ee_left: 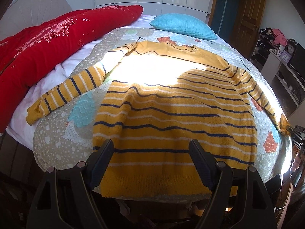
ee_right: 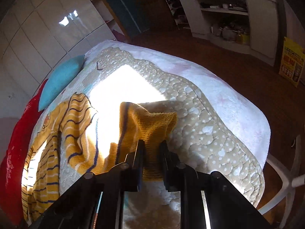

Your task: Fold small clothes

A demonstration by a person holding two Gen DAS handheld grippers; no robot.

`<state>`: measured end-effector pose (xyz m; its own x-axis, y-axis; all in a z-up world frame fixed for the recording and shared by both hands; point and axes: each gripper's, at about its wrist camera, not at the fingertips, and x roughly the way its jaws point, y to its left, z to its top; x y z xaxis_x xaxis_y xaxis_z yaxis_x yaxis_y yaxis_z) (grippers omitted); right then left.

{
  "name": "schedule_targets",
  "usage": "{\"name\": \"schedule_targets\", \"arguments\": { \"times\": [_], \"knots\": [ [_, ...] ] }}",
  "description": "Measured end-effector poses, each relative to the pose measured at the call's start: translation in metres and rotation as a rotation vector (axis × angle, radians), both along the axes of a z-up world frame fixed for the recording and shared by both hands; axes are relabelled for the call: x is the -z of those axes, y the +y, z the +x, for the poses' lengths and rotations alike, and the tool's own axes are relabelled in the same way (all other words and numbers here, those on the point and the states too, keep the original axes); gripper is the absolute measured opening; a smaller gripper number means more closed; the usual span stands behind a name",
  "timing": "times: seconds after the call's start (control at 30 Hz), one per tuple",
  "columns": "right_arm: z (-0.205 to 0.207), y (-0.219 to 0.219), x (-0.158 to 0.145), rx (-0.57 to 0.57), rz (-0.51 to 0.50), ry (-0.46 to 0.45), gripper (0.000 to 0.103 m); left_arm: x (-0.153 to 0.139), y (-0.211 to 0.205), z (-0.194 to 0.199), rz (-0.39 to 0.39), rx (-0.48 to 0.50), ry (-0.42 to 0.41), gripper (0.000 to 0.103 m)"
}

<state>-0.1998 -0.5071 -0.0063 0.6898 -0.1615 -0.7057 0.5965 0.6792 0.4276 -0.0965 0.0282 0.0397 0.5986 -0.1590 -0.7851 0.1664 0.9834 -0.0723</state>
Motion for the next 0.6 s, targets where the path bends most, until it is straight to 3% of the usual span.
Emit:
{"name": "schedule_targets", "arguments": {
  "times": [0.17, 0.37, 0.47, 0.6],
  "knots": [
    [-0.017, -0.026, -0.054, 0.081, -0.089, -0.076, 0.012, 0.000, 0.008, 0.001, -0.009, -0.020, 0.000, 0.080],
    [-0.023, -0.065, -0.105, 0.224, -0.176, -0.099, 0.011, 0.005, 0.017, 0.003, -0.027, -0.047, 0.012, 0.080],
    [0.001, -0.054, -0.120, 0.187, -0.201, -0.093, 0.011, 0.007, 0.020, 0.005, -0.033, -0.050, 0.013, 0.080],
    [0.057, -0.015, -0.128, 0.028, -0.177, -0.099, 0.011, 0.008, 0.023, 0.007, -0.039, -0.046, 0.003, 0.080]
  ]
}}
